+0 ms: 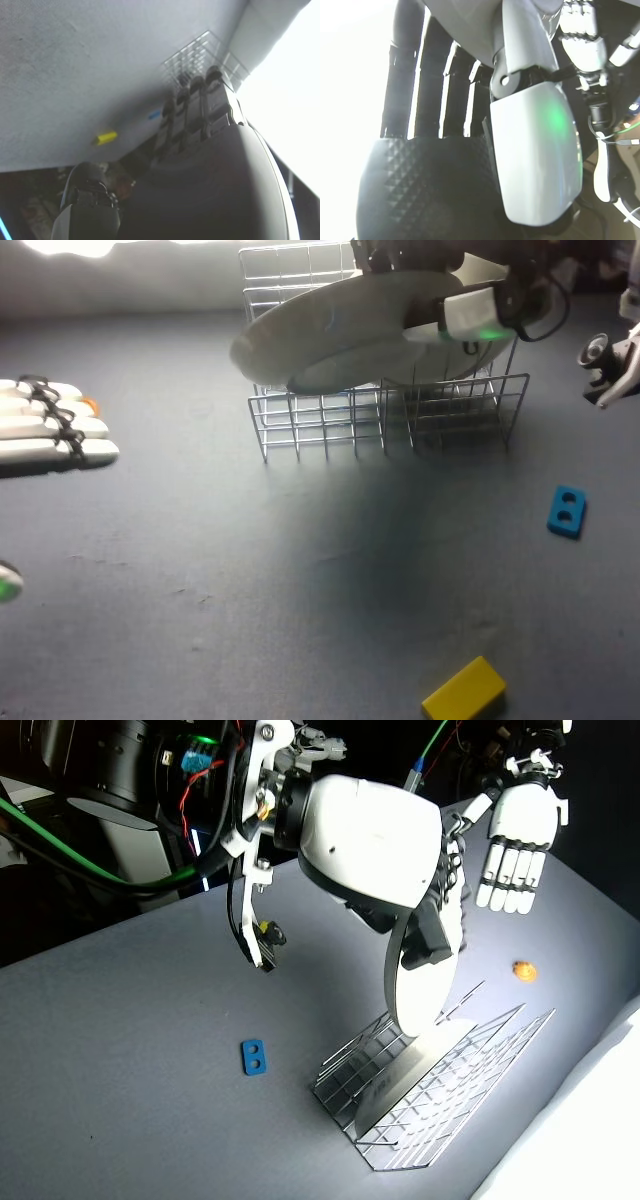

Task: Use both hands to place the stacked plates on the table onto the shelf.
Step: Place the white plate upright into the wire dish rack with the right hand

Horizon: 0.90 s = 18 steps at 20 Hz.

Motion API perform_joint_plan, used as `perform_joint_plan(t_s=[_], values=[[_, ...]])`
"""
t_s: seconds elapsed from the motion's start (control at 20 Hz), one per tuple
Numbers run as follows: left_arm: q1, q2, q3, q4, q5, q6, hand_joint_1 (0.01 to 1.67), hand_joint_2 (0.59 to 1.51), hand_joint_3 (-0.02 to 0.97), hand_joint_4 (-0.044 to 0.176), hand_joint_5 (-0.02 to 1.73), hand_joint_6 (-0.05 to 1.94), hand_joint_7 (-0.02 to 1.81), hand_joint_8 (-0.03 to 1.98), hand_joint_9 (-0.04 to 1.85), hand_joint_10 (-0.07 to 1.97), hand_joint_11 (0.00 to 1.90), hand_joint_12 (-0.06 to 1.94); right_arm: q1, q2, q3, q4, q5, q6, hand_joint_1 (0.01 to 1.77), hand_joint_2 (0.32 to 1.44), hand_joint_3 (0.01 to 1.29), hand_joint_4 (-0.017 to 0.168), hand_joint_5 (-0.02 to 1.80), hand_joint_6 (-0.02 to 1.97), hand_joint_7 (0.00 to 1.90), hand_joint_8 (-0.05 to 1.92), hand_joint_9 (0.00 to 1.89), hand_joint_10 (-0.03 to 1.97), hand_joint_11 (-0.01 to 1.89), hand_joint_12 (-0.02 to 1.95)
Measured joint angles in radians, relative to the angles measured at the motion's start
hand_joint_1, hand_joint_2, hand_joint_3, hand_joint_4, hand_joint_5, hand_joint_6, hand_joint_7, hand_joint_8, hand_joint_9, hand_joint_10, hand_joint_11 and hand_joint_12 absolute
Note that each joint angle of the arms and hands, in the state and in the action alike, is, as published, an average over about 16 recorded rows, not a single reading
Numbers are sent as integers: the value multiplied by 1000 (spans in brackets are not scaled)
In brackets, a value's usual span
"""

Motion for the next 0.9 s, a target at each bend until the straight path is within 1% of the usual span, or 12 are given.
perform_joint_plan(t_s=[0.15, 0.3, 0.6, 0.75, 0.9], values=[[-34, -2, -9, 94, -55, -4, 23, 1147, 15, 5, 21, 18, 31, 7, 19, 9, 11, 9, 14, -20, 29, 91, -7, -31, 1346, 998, 14, -7, 865, 1026, 1003, 952, 951, 1008, 856, 1109], [-78, -5, -19, 187, -96, -9, 23, 1147, 15, 5, 20, 18, 26, 8, 21, 9, 11, 9, 23, -41, 60, 157, -14, -47, 1346, 998, 13, -8, 861, 1026, 1001, 948, 950, 1007, 857, 1109], [-194, -11, -46, 367, -164, -19, 23, 1147, 16, 5, 20, 18, 24, 7, 21, 9, 11, 10, 26, -83, 130, 244, -29, -51, 1346, 998, 13, -8, 854, 1026, 1002, 938, 951, 1007, 856, 1109], [-251, -14, -63, 443, -191, -24, 23, 1148, 15, 5, 21, 18, 27, 8, 23, 9, 11, 9, 18, -102, 164, 278, -36, -51, 1345, 998, 13, -9, 851, 1026, 1008, 930, 956, 1007, 855, 1109], [-300, -13, -89, 499, -211, -31, 23, 1147, 15, 5, 22, 18, 25, 8, 23, 9, 12, 9, 6, -120, 196, 305, -44, -52, 1345, 998, 13, -9, 851, 1026, 1013, 924, 958, 1008, 855, 1110]])
